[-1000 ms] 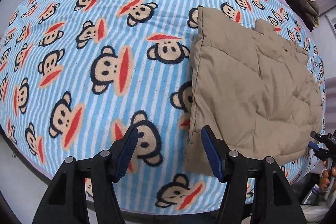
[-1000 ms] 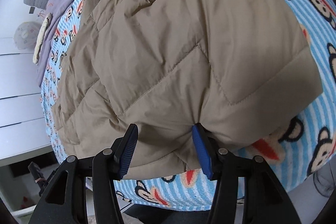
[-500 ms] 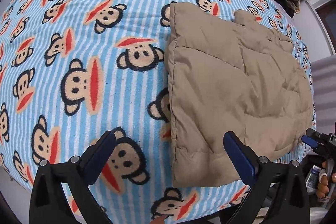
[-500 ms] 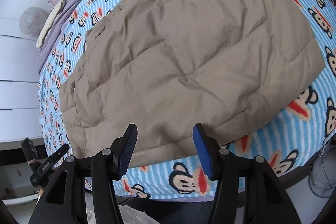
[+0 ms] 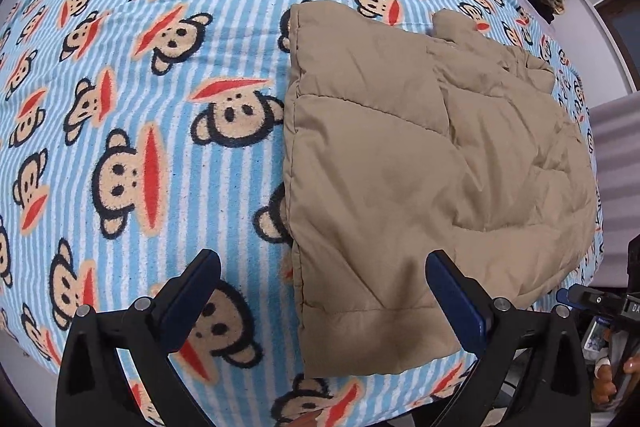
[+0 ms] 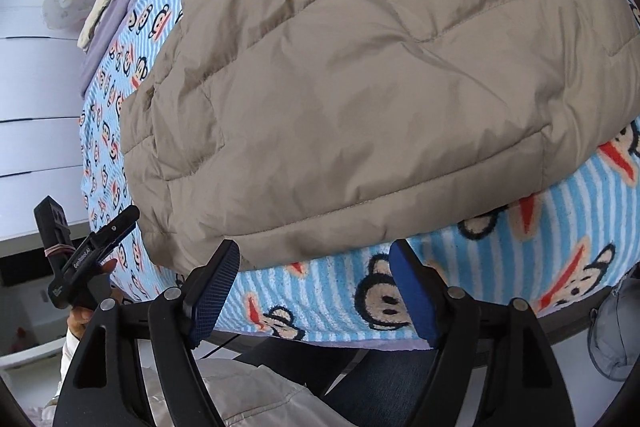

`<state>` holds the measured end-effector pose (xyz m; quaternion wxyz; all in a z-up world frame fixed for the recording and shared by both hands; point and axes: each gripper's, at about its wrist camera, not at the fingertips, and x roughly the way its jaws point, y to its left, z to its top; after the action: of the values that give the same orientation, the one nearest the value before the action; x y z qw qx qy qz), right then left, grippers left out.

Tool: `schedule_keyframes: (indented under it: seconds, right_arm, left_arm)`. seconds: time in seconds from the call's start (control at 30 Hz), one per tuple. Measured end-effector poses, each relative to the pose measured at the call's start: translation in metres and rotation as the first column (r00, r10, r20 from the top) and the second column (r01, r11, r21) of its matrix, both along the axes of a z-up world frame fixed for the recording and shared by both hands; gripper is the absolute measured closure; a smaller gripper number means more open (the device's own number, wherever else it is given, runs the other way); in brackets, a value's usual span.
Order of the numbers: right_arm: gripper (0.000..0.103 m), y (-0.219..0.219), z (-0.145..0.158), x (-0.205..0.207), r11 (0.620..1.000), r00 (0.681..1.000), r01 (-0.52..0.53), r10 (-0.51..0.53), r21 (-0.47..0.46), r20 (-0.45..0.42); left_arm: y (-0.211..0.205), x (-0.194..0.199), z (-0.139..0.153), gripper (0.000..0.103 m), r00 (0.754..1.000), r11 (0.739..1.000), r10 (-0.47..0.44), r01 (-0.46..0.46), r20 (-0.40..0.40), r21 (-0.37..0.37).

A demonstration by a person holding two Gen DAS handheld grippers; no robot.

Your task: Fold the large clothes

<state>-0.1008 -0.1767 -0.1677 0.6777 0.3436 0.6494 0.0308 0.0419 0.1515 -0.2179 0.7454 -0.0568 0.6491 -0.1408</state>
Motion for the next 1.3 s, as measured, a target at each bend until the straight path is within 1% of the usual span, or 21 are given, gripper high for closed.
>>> schedule_keyframes:
  seconds: [0.17,0.23,0.4,0.47,0.57,0.63,0.73,0.8,0.83,0.9,1.03,1.13,1.23,1.3]
  right_arm:
    - [0.023,-0.009,0.000,-0.004,1.000,1.000,0.005,-0.005,-0.003,0.000]
    - [0.023,-0.011,0.001,-0.005,1.000,1.000,0.003,-0.003,-0.009,-0.001]
    - [0.023,-0.015,-0.001,-0.008,1.000,1.000,0.001,-0.001,-0.015,-0.017]
    - [0.023,-0.018,0.004,-0.009,0.999,1.000,0.006,-0.006,-0.038,-0.001]
    - [0.023,-0.023,0.020,-0.005,0.996,0.997,0.023,-0.017,-0.085,0.069]
    - [0.023,-0.025,0.026,-0.001,0.994,0.995,0.035,-0.024,-0.102,0.101]
    - [0.023,-0.024,0.020,0.007,0.993,0.996,0.039,-0.030,-0.116,0.084]
    - [0.038,-0.018,0.009,0.012,0.993,0.998,0.020,-0.013,-0.113,0.060]
    - [0.047,-0.013,0.004,0.014,0.993,0.999,0.005,0.000,-0.115,0.045]
    - [0.047,-0.003,-0.004,0.015,0.992,0.999,-0.029,0.032,-0.121,0.027]
    - [0.048,0.012,-0.008,0.016,0.985,0.996,-0.079,0.083,-0.151,0.020]
    - [0.047,0.014,-0.009,0.018,0.985,0.996,-0.082,0.085,-0.150,0.015]
    - [0.047,0.012,-0.011,0.018,0.987,0.997,-0.071,0.073,-0.145,0.008]
    - [0.047,0.013,-0.014,0.018,0.987,0.998,-0.067,0.068,-0.143,0.001]
  left_arm:
    - [-0.008,-0.001,-0.004,0.001,1.000,1.000,0.001,-0.001,-0.007,0.014]
    - [-0.010,0.000,-0.006,0.001,1.000,1.000,0.002,-0.001,-0.005,0.030]
    - [-0.009,0.004,-0.013,0.001,1.000,0.999,0.005,-0.004,-0.012,0.049]
    - [-0.012,0.005,-0.014,0.001,1.000,0.999,-0.012,0.012,-0.016,0.048]
    - [-0.016,0.004,-0.012,0.001,0.999,0.998,-0.034,0.035,-0.009,0.048]
    - [-0.019,0.005,-0.012,0.001,0.999,0.998,-0.038,0.038,-0.009,0.045]
    - [-0.023,0.005,-0.012,0.001,0.999,0.999,-0.038,0.038,-0.016,0.036]
    - [-0.023,0.005,-0.013,0.001,0.999,0.999,-0.038,0.039,-0.024,0.032]
    - [-0.024,0.005,-0.014,0.001,0.999,0.999,-0.038,0.039,-0.027,0.028]
    - [-0.026,0.005,-0.015,0.001,0.999,0.999,-0.040,0.040,-0.031,0.017]
    - [-0.024,0.009,-0.015,0.001,0.998,0.998,-0.061,0.060,-0.032,-0.031]
    - [-0.013,0.018,-0.015,0.001,0.996,0.990,-0.077,0.071,-0.040,-0.122]
    - [0.003,0.029,-0.027,0.001,0.992,0.975,-0.080,0.058,-0.093,-0.216]
    - [0.011,0.032,-0.039,0.001,0.986,0.965,-0.095,0.057,-0.140,-0.256]
